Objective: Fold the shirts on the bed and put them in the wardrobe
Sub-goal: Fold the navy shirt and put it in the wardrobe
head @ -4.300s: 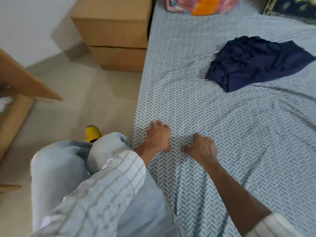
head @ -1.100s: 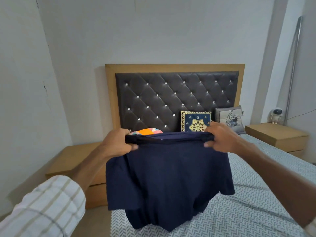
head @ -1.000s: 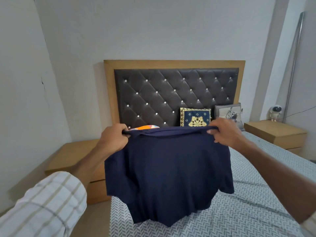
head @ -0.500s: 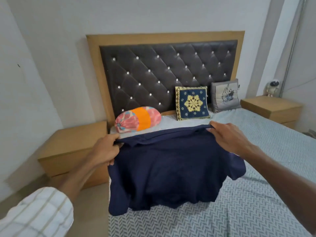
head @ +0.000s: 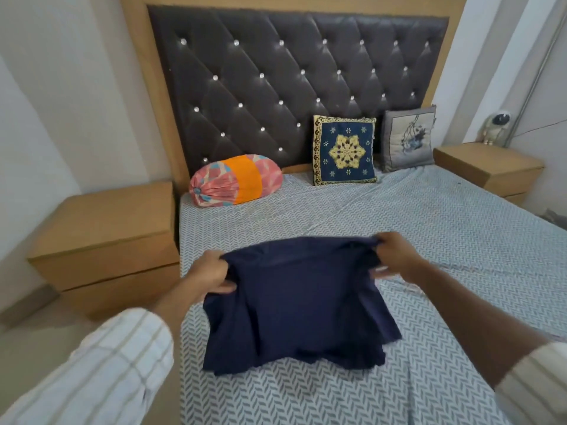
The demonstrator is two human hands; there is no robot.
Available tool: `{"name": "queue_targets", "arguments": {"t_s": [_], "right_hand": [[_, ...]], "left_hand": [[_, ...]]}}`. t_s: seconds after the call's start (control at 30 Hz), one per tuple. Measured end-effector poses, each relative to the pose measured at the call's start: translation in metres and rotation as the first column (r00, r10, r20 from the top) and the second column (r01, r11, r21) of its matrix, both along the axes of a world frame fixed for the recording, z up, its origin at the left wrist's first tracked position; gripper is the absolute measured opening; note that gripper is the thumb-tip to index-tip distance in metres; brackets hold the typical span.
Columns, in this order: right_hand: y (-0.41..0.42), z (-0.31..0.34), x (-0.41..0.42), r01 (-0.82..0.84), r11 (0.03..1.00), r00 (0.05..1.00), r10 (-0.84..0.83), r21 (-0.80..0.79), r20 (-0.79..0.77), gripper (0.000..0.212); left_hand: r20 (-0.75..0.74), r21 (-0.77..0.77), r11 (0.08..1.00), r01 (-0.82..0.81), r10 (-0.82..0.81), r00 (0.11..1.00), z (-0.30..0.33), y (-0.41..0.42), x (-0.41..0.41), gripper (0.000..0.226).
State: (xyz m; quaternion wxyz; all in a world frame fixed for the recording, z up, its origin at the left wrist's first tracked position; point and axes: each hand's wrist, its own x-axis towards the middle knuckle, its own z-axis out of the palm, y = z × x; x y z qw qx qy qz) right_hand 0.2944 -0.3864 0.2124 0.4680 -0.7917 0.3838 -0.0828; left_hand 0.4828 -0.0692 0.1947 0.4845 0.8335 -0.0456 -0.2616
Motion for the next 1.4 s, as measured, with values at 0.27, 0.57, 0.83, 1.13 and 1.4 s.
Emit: {"name": "queue_targets", "arguments": {"t_s": [0.27,0.57,0.83,1.13,1.4], "right_hand": [[-0.038,0.165,0.075,0.269,0.961,0.838,-0.205,-0.056,0.506,0.047],[-0.051,0.245,0.024,0.415,0.550,0.865,0.006,-0.725,0.501,0.062],[-0.042,0.124,-0.058,0.125,0.473,0.953,0.188,-0.872,0.238,0.052],[-0.016,-0.095,-0.176,-0.252,0.664,0.968,0.188,-0.704,-0.168,0.041],[0.008,-0.213,-0.284,-0.436,0.705,0.881,0.208,-0.560,-0.424,0.051]], "left_hand": [[0.535,-0.259,0.965,-0.030,0.169,0.827,0.160,-0.052,0.081,0.022],[0.914,-0.129,0.991,-0.046,0.137,0.382,0.272,-0.014,0.024,0.045],[0.869,0.305,0.946,-0.113,-0.228,0.440,0.158,0.028,-0.031,0.036],[0.363,0.643,0.715,0.275,-0.601,0.712,-0.064,0.070,-0.126,0.028],[0.027,0.840,0.363,0.404,-0.771,0.636,-0.136,0.084,-0.219,0.034]]}}
